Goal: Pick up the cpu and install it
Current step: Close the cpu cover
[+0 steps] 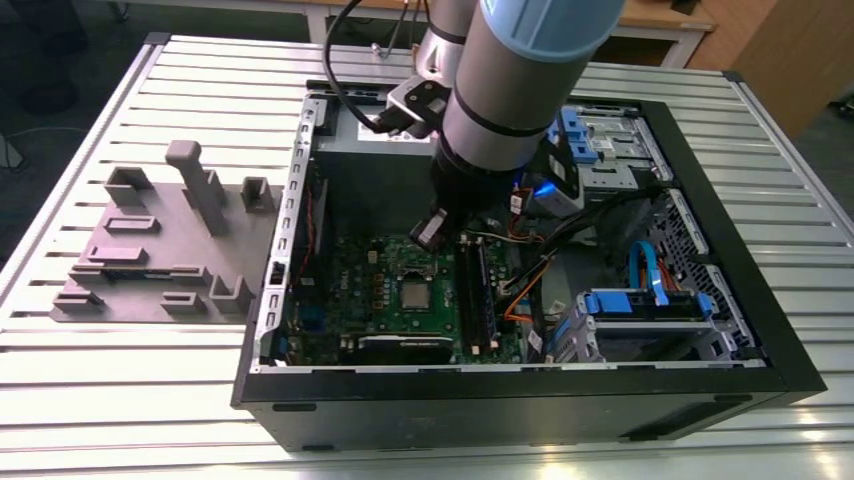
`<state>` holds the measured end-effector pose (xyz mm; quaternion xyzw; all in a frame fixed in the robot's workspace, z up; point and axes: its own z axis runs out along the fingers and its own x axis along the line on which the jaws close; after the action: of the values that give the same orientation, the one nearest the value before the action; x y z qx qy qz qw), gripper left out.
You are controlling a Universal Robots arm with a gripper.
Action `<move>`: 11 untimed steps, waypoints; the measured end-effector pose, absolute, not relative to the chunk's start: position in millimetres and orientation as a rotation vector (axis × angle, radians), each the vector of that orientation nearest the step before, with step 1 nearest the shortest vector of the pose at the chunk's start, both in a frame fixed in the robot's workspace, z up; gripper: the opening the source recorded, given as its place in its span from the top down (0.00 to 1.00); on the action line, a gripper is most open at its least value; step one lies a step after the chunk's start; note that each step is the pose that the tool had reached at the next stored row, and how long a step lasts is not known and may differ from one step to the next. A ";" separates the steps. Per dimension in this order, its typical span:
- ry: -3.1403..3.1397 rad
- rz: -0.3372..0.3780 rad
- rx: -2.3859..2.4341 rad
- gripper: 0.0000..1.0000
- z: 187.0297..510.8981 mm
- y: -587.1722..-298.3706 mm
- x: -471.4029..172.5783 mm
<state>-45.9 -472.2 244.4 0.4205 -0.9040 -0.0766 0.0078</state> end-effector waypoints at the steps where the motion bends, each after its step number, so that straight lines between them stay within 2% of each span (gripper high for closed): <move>1: -2.826 -0.239 1.315 0.90 244.4 -472.7 -45.9; 11: -2.826 -0.239 1.315 0.90 244.4 -478.0 -45.9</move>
<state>-45.9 -478.0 244.4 0.4205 -0.9040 -0.0766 0.0078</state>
